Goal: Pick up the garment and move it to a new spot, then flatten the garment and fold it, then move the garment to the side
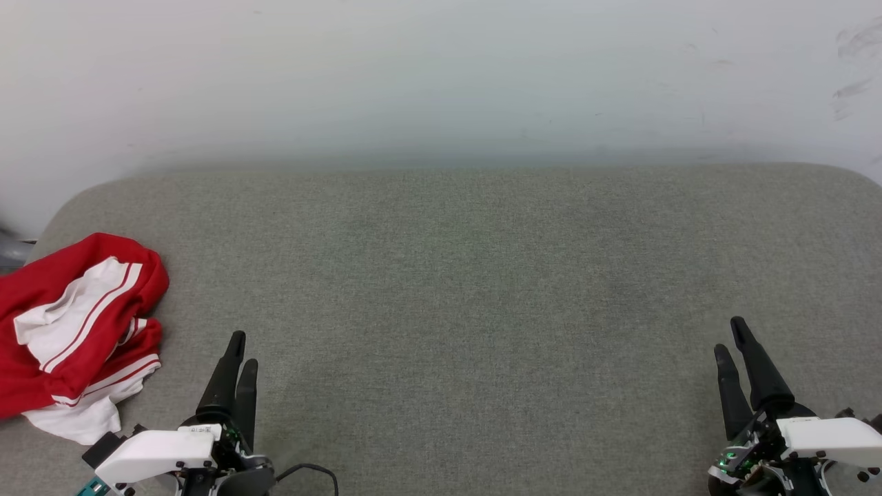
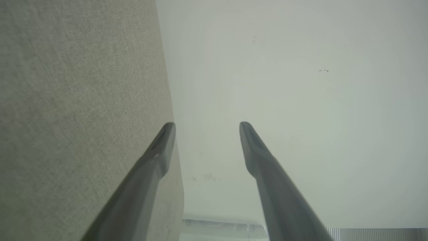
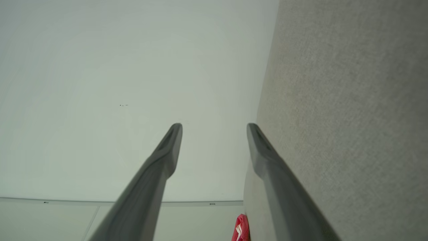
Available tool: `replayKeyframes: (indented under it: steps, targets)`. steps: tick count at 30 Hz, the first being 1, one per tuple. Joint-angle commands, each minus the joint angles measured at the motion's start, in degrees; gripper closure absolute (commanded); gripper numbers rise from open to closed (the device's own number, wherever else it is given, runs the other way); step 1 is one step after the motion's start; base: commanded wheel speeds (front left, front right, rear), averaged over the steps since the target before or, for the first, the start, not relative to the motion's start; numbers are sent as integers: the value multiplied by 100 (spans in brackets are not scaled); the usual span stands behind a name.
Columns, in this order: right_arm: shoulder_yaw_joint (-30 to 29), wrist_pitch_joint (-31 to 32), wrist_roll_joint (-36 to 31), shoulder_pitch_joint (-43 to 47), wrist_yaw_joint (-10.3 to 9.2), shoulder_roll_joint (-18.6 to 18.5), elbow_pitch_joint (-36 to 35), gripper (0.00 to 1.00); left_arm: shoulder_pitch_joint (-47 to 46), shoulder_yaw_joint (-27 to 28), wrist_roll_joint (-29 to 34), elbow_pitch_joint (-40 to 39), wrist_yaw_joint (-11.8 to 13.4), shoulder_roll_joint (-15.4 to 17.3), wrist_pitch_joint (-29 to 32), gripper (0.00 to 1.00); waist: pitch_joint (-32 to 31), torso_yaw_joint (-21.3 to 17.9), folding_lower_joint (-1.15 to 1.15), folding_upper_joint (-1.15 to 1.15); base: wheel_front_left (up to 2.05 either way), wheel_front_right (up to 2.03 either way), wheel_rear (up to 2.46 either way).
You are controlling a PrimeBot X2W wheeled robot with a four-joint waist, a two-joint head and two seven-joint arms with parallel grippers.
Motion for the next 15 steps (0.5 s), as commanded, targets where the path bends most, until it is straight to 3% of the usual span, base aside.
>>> replayKeyframes:
  steps: [1,15]
  targets:
    - [59,-90,-28,-78,0,-8,-212,0,-107,-36,29,-195,0,9,-78,0,2,1,0,0,0,0,0]
    - [350,-463,-554,-41,0,-71,-674,0,-80,-262,270,-736,0,81,-445,0,8,9,0,0,0,0,0]
